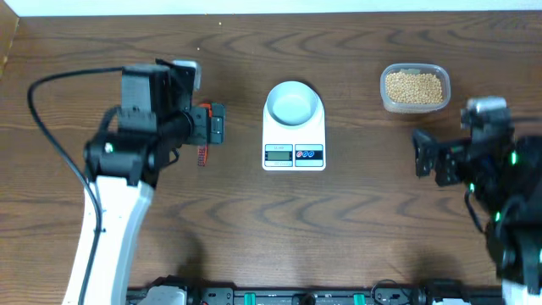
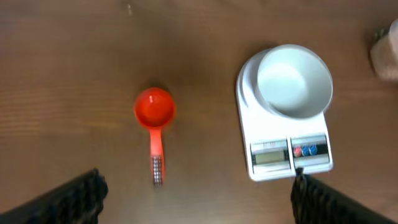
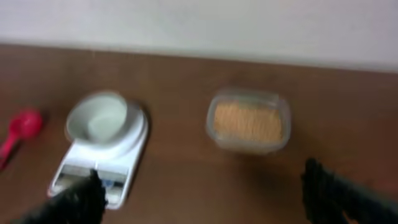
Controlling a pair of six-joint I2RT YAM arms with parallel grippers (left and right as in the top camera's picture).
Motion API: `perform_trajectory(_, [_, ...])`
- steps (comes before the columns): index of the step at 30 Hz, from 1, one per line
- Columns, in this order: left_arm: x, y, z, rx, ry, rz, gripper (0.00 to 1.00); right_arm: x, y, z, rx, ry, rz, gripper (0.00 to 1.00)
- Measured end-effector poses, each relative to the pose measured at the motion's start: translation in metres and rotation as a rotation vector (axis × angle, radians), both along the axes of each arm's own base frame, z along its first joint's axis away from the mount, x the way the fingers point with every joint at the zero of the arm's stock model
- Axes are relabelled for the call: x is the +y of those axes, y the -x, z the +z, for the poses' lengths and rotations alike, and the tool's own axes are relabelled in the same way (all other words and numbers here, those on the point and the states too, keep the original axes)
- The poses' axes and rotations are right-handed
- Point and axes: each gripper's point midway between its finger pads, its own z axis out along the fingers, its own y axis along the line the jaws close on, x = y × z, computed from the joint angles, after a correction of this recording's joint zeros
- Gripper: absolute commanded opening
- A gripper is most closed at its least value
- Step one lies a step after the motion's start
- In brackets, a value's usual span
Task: Scoop item into bowl and weigh 50g on scale
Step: 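Reach the left gripper to the red scoop and grasp its cup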
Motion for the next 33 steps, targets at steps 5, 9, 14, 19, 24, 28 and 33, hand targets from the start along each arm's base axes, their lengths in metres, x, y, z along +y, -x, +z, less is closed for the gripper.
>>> perform_trajectory(5, [0.008,-0.015,-0.021,0.096,0.042,0.019,0.96,0.011,-0.020,-0.012,0.164,-0.025,0.064,0.99])
perform_trajectory(9, [0.008,-0.019,-0.038,0.154,0.055,0.021,0.96,0.018,-0.034,-0.033,0.253,-0.047,0.106,0.99])
perform_trajectory(14, [0.005,-0.023,-0.046,0.176,0.073,0.014,0.96,0.037,-0.041,-0.054,0.338,-0.126,0.195,0.99])
perform_trajectory(19, [0.014,-0.036,-0.063,0.208,0.085,0.041,0.76,0.051,-0.042,-0.060,0.375,-0.193,0.267,0.99])
perform_trajectory(24, [0.038,-0.049,-0.113,0.333,0.093,0.110,0.55,0.055,-0.043,-0.064,0.391,-0.211,0.283,0.99])
perform_trajectory(28, [0.052,-0.057,-0.138,0.377,0.100,0.147,0.51,0.055,-0.043,-0.064,0.391,-0.211,0.283,0.99])
perform_trajectory(33, [0.063,-0.076,-0.153,0.350,0.104,0.170,0.45,0.055,-0.043,-0.064,0.392,-0.211,0.282,0.98])
